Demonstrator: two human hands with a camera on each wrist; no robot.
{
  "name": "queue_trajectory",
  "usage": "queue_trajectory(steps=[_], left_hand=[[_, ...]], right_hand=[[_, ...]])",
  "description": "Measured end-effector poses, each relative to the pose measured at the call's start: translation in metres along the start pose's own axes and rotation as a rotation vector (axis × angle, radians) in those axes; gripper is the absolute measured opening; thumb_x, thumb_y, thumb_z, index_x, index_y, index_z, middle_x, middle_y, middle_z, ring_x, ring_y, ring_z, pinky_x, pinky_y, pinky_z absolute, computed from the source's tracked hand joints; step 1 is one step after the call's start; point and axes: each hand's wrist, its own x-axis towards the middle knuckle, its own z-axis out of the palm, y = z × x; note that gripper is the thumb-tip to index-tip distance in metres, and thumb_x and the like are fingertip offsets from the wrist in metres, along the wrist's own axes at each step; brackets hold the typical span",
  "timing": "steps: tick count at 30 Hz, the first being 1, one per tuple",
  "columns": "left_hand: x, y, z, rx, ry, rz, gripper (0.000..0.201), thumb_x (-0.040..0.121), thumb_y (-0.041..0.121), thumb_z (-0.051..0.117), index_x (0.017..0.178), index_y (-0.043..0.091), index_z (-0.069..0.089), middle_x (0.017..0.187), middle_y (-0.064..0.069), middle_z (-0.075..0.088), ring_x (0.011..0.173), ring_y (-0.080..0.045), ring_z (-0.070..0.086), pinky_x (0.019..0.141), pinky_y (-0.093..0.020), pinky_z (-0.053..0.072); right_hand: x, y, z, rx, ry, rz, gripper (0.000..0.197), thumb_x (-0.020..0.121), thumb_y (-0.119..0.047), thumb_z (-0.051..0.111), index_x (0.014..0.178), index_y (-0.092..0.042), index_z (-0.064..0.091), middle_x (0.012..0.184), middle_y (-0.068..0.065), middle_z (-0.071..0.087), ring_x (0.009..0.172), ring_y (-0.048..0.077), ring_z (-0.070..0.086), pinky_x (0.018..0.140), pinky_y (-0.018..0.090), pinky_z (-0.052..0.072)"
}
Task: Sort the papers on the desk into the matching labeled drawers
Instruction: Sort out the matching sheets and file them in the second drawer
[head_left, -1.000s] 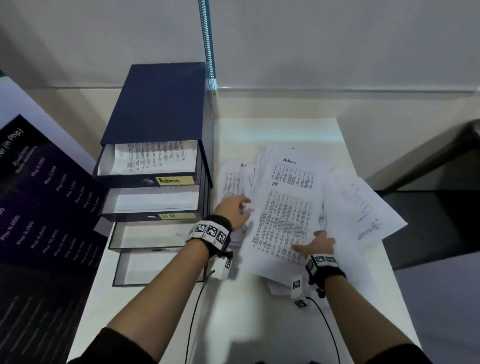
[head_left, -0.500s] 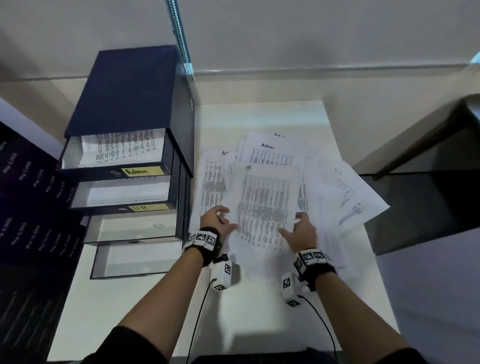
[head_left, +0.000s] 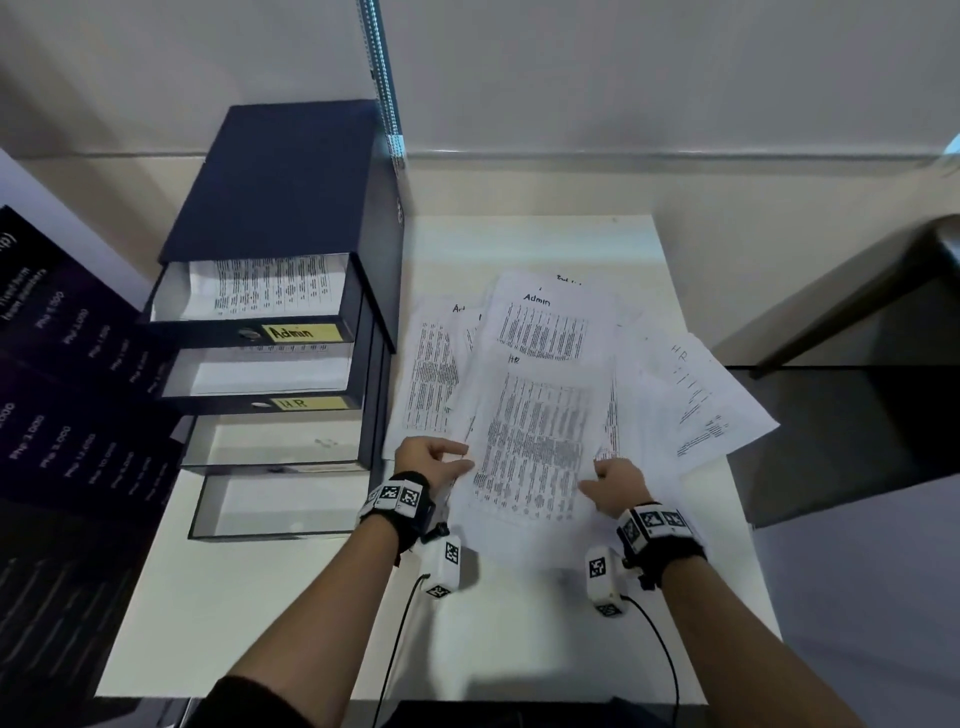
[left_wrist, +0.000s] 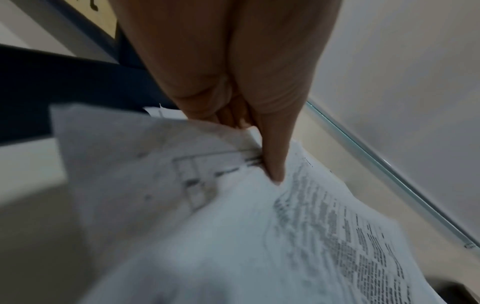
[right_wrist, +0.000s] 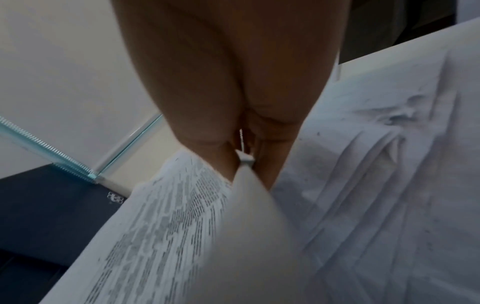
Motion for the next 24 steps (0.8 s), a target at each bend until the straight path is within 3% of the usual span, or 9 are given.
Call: queue_trajectory(steps=[3, 8, 12, 14, 16, 17, 18, 20, 24], left_hand=[[-0.001, -0.001, -0.007, -0.033, 0.048, 0.037, 0.016, 0.072, 0.025, 0.087, 0.087, 0.023, 0.08, 0.074, 0.007, 0.064, 0.071, -0.01, 0.061, 0.064, -0.016, 0.047], [0.003, -0.011, -0.016, 0.051, 0.01, 0.014, 0.016, 0.081, 0.03, 0.079, 0.093, 0.02, 0.079, 0.086, 0.004, 0.07, 0.087, -0.014, 0.061, 0.074, -0.019, 0.047], [-0.003, -0.012, -0.003, 0.114, -0.042, 0.003, 0.053, 0.071, 0.032, 0.087, 0.113, 0.017, 0.059, 0.094, -0.003, 0.055, 0.085, -0.019, 0.055, 0.064, -0.023, 0.046], [-0.005, -0.009, 0.004, 0.089, -0.074, -0.032, 0.083, 0.068, 0.021, 0.089, 0.135, 0.015, 0.04, 0.123, -0.011, 0.056, 0.111, -0.028, 0.057, 0.088, -0.033, 0.052], [-0.003, -0.009, 0.01, 0.089, -0.105, -0.028, 0.101, 0.07, 0.015, 0.087, 0.15, 0.013, 0.026, 0.147, -0.011, 0.045, 0.132, -0.032, 0.047, 0.106, -0.038, 0.043], [-0.004, -0.007, 0.01, 0.12, -0.13, -0.005, 0.096, 0.073, 0.015, 0.085, 0.151, 0.012, 0.029, 0.147, -0.009, 0.046, 0.133, -0.03, 0.047, 0.107, -0.037, 0.043], [-0.003, -0.005, 0.009, 0.148, -0.154, 0.039, 0.082, 0.077, 0.017, 0.082, 0.147, 0.012, 0.039, 0.141, -0.006, 0.053, 0.128, -0.027, 0.053, 0.103, -0.034, 0.046], [-0.006, 0.004, 0.001, 0.09, -0.173, 0.148, 0.05, 0.084, 0.016, 0.076, 0.131, 0.014, 0.058, 0.123, -0.002, 0.067, 0.114, -0.021, 0.064, 0.095, -0.032, 0.052], [-0.024, 0.042, -0.026, -0.108, -0.119, 0.36, 0.018, 0.088, 0.012, 0.07, 0.104, 0.021, 0.067, 0.097, 0.007, 0.073, 0.09, -0.01, 0.067, 0.077, -0.023, 0.052]], right_hand=[[-0.004, 0.01, -0.003, -0.021, 0.114, 0.09, 0.048, 0.076, 0.001, 0.06, 0.057, -0.02, 0.021, 0.057, -0.001, 0.022, 0.05, 0.012, 0.024, 0.05, 0.024, 0.016], [-0.019, 0.023, 0.003, 0.025, 0.21, 0.186, 0.031, 0.075, 0.007, 0.053, 0.057, -0.012, 0.036, 0.059, 0.006, 0.043, 0.057, 0.019, 0.043, 0.052, 0.021, 0.031], [-0.033, 0.011, 0.013, -0.012, 0.103, 0.079, 0.033, 0.081, 0.001, 0.057, 0.062, -0.014, 0.035, 0.06, -0.001, 0.037, 0.055, 0.009, 0.033, 0.047, 0.02, 0.023], [-0.036, 0.007, 0.021, 0.001, 0.052, 0.024, 0.031, 0.081, -0.007, 0.062, 0.066, -0.015, 0.036, 0.061, -0.002, 0.037, 0.055, 0.01, 0.033, 0.05, 0.023, 0.024], [-0.039, 0.002, 0.024, 0.012, 0.031, 0.011, 0.025, 0.083, -0.013, 0.065, 0.07, -0.017, 0.044, 0.069, -0.002, 0.045, 0.06, 0.011, 0.041, 0.054, 0.022, 0.031], [-0.04, -0.001, 0.023, 0.051, 0.036, -0.006, 0.01, 0.085, -0.016, 0.066, 0.084, -0.015, 0.057, 0.083, 0.001, 0.056, 0.073, 0.014, 0.054, 0.064, 0.022, 0.041], [-0.039, -0.003, 0.022, 0.102, 0.063, 0.017, 0.024, 0.086, -0.02, 0.069, 0.107, -0.01, 0.062, 0.102, 0.005, 0.061, 0.094, 0.021, 0.061, 0.081, 0.027, 0.048], [-0.04, -0.012, 0.011, 0.241, 0.121, 0.034, 0.053, 0.085, -0.022, 0.073, 0.129, 0.0, 0.052, 0.122, 0.013, 0.058, 0.116, 0.032, 0.057, 0.097, 0.036, 0.045], [-0.036, -0.037, -0.022, 0.871, 0.052, -0.019, 0.083, 0.083, -0.008, 0.073, 0.151, -0.01, 0.027, 0.15, 0.01, 0.039, 0.138, 0.025, 0.037, 0.111, 0.041, 0.032]])
